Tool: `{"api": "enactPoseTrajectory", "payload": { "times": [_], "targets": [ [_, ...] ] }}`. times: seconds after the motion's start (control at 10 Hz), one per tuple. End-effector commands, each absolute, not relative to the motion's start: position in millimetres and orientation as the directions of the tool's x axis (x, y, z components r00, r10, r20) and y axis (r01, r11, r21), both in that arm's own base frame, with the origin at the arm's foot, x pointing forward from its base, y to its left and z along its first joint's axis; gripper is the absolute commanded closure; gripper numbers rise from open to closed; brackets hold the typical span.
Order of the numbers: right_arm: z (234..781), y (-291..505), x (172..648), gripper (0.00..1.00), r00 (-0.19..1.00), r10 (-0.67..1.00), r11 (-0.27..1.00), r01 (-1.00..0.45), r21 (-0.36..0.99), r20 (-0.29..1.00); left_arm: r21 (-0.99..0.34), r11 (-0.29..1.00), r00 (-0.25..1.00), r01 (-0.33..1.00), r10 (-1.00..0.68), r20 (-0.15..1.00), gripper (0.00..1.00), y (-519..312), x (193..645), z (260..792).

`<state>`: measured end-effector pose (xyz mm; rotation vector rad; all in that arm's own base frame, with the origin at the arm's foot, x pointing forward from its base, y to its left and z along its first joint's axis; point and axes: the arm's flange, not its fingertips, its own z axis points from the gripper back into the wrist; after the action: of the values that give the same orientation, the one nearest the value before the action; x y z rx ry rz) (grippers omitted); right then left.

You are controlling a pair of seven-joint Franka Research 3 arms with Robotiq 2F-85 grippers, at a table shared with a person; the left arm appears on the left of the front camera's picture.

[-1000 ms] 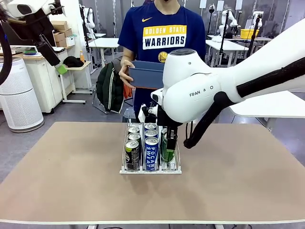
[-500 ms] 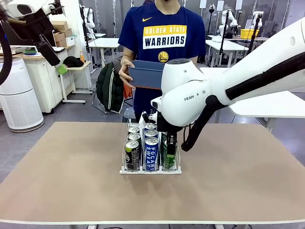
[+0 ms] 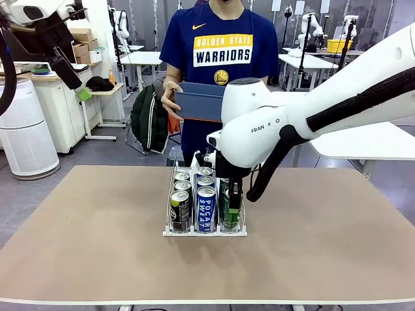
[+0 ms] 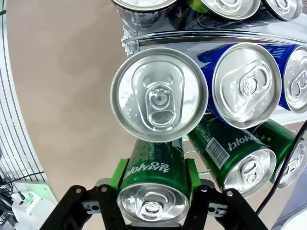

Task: Fill the beverage cans into the dispenser.
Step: Place the picked Sprite in the line of the Automatic Can Dispenser with the same cans.

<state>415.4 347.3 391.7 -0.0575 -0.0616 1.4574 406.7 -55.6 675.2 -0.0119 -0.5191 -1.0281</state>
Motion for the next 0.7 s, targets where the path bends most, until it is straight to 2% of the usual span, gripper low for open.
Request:
{"api": "enactPoseTrajectory", "payload": {
  "times": [0.0, 0.2, 0.6],
  "targets": [
    [390.9, 347.5, 415.0, 0.42, 0.127, 0.992, 0.127, -0.989, -0.082, 0.002, 0.226, 0.523, 0.407, 0.822, -0.816, 0.41, 0.0, -52.9, 406.1, 674.8],
    [390.9, 347.5, 415.0, 0.42, 0.127, 0.992, 0.127, -0.989, -0.082, 0.002, 0.226, 0.523, 0.407, 0.822, -0.816, 0.41, 0.0, -52.9, 406.1, 674.8],
    [394.5, 347.9, 413.2, 0.03, 0.093, 0.996, 0.093, -0.993, -0.076, 0.003, 0.226, 0.523, 0.407, 0.822, -0.816, 0.41, 0.0, -52.9, 406.1, 674.8]
  ]
}}
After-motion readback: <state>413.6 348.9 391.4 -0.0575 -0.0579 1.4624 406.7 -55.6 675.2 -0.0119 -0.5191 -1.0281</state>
